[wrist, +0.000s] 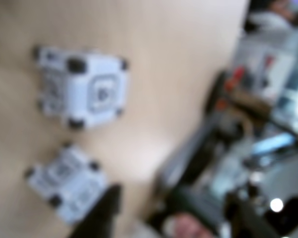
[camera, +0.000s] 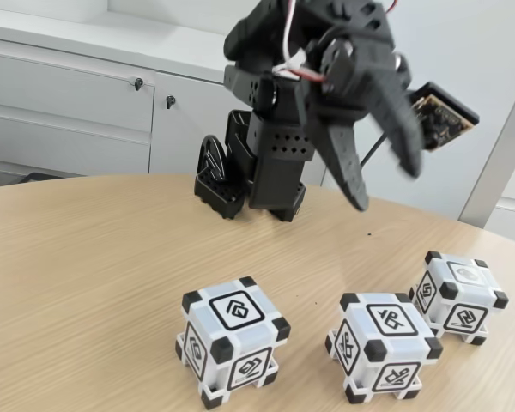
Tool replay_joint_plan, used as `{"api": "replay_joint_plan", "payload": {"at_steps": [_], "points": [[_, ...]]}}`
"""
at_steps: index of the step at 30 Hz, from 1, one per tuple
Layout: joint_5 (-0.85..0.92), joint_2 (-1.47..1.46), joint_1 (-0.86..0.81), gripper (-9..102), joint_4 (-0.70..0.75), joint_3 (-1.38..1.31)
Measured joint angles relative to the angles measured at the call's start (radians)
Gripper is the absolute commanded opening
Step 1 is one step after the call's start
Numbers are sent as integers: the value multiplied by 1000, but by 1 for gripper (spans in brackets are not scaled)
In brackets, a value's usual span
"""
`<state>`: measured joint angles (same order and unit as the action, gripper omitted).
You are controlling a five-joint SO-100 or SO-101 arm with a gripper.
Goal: Stack cubes from left to right.
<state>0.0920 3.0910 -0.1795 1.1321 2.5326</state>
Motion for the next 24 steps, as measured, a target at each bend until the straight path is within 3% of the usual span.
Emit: {"api": "replay_joint_plan", "payload": {"at_steps": [14, 24], "points": [[307, -448, 17, 43, 0, -264], [459, -701, 232, 45, 0, -333]]}}
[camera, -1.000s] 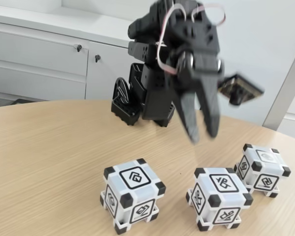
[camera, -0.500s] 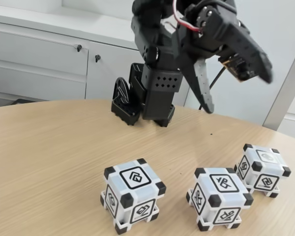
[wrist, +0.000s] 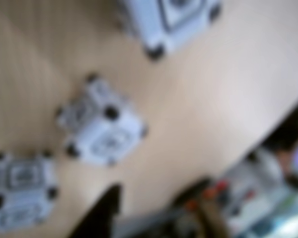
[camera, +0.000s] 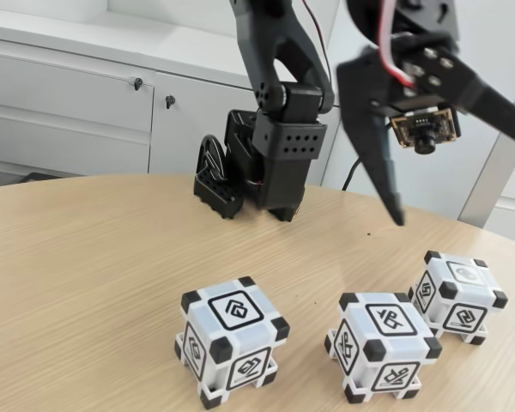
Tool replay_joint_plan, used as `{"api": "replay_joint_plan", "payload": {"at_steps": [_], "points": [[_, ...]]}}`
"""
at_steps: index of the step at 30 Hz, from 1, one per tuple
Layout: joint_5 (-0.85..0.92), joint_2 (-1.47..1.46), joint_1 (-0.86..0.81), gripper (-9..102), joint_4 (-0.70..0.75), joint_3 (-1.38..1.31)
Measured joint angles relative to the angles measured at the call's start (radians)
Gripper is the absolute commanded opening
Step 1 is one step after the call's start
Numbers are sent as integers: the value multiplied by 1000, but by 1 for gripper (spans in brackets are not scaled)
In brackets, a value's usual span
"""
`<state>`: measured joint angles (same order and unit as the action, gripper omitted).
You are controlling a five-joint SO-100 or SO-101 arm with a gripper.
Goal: Stack cubes from left to right.
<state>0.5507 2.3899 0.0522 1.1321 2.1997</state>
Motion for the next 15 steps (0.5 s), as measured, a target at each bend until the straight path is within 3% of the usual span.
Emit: {"api": "replay_joint_plan", "payload": {"at_steps": [8, 15], "points": [[133, -80, 132, 45, 2, 0], [101, -222, 153, 46, 2, -2]]}}
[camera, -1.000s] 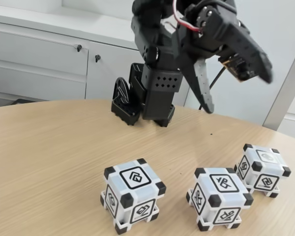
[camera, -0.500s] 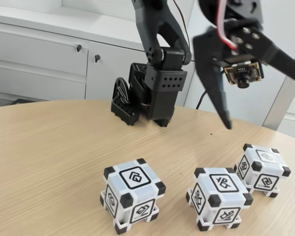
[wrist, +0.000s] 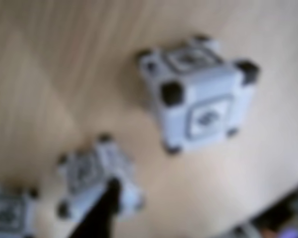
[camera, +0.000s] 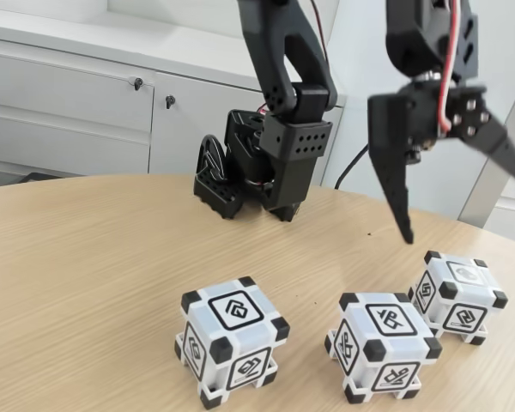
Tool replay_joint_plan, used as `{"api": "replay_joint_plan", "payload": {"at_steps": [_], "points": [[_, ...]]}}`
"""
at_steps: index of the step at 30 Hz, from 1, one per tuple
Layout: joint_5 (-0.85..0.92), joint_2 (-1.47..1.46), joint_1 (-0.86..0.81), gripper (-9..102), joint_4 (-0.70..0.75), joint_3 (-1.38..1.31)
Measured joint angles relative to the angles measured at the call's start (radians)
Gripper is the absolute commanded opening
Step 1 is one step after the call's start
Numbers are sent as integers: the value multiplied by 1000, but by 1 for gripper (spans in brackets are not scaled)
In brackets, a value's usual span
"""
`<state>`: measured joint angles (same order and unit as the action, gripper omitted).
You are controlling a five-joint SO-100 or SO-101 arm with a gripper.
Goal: Stack cubes from left to right.
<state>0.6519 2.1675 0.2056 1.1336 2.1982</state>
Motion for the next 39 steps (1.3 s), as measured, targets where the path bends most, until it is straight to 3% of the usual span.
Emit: {"api": "replay_joint_plan", "payload": {"at_steps": [12, 20, 30, 39], "points": [[48, -172, 0, 46, -6, -17], [-34, -238, 0, 45, -3, -179], [-276, -311, 0, 44, -3, -210], [-265, -388, 75, 44, -3, -212]]}}
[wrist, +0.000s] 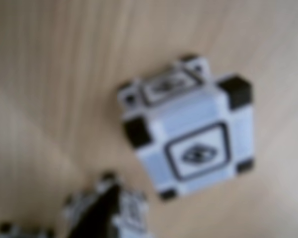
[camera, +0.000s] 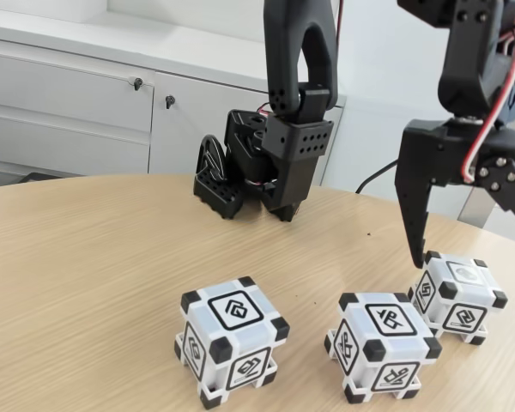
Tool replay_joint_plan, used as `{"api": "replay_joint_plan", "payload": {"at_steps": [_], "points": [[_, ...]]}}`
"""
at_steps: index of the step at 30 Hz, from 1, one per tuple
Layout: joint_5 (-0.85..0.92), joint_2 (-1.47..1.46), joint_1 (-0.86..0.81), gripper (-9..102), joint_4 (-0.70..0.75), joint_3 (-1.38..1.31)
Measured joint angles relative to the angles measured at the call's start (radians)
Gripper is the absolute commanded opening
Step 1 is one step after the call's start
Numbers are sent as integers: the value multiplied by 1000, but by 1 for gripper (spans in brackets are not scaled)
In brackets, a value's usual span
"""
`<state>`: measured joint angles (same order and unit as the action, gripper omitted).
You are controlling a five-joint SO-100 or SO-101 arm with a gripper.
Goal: Stack cubes from left to right.
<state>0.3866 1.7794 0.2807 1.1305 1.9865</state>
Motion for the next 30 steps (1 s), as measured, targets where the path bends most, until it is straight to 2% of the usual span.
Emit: {"api": "replay_joint_plan", "payload": {"at_steps": [21, 30], "points": [[242, -106, 20, 42, 0, -57], [235, -167, 20, 41, 0, -57]]}}
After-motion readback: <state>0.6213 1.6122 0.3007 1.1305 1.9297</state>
